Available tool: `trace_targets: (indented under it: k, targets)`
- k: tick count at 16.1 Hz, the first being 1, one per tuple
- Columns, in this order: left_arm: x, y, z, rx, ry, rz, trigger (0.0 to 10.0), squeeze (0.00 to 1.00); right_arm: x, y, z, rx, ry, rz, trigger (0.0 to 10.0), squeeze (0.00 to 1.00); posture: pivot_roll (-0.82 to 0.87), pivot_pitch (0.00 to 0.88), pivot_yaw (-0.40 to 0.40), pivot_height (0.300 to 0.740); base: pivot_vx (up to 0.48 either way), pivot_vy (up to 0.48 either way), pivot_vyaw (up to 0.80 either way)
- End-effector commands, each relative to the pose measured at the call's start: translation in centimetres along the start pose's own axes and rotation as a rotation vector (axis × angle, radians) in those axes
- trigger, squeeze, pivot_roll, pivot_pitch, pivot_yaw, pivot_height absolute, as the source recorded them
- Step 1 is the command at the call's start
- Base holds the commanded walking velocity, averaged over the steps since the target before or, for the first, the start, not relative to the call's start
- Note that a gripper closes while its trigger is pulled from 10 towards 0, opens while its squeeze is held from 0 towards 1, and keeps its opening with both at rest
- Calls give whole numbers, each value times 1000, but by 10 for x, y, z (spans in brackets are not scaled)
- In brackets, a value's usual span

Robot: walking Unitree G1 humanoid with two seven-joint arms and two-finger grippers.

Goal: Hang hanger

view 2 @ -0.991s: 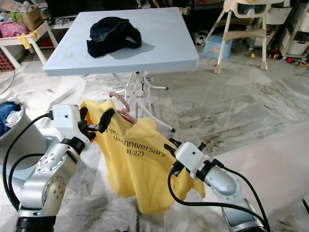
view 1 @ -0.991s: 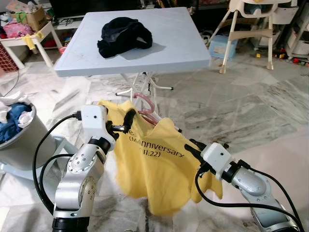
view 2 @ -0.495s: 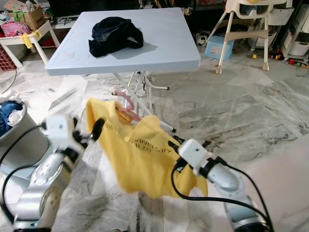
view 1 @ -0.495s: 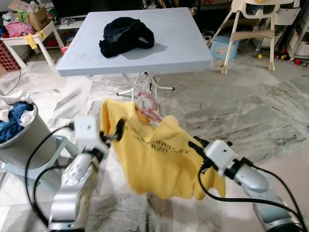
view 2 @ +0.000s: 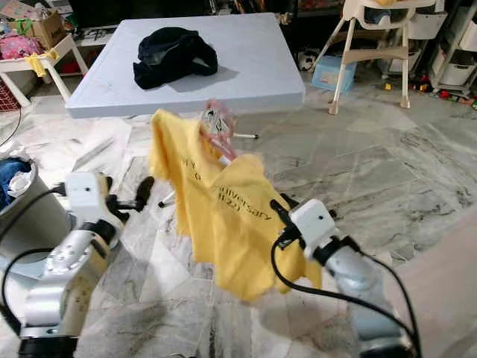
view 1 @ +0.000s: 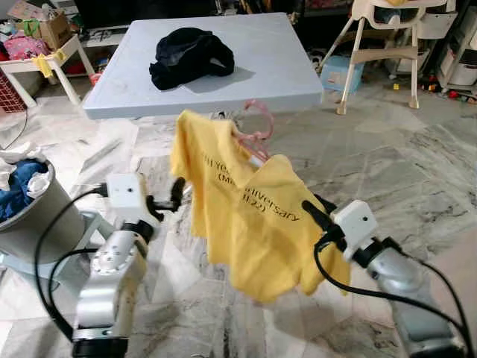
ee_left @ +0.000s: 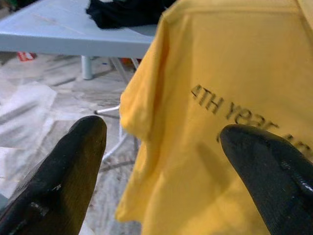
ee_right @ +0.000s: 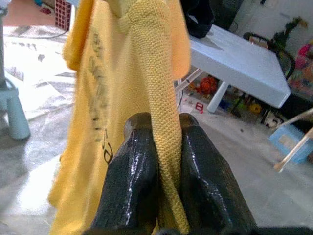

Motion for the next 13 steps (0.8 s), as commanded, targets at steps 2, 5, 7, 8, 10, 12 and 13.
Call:
trace_targets:
  k: [2,5,7,8,10,12,13]
  targets:
    - [-3,-7,-2,17,-8,5,10000,0,10,11,3,-22,15,19,10000,0,-83,80,53,740,0,0,-400]
    - [-1,-1,2,-2,-10,39,10000,0,11,9,-1,-1,30,11,10000,0,-87,85,51,740,0,0,-800]
    - [2,3,6,-10,-3,40,10000,0,5,8,-3,10,11,-15,10000,0,-89,87,50,740,0,0,-800]
    - [4,4,8,-10,0,40,10000,0,6,6,-4,18,18,-15,10000,0,-94,89,52,740,0,0,-800]
    - [4,3,10,-1,-6,39,10000,0,11,7,-5,19,27,-23,10000,0,-96,93,55,740,0,0,-800]
    - [4,0,12,17,-9,49,10000,0,15,11,-6,-3,31,-19,10000,0,-98,96,59,740,0,0,-778]
    - [5,-3,13,29,-7,60,10000,0,16,14,-6,-13,29,-15,10000,0,-99,97,60,740,0,0,0]
Point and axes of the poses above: a point about 5 cm out from each wrist's last joint towards the gripper, its own z axis pointing out of the wrist towards the gripper, its own y axis along the axis of the wrist's last joint, x = y × z, the point moved 6 cm from there along z, pointing out of the wrist towards the gripper, and after that the axes turned 6 degrees about -z, right-handed, at the moved point
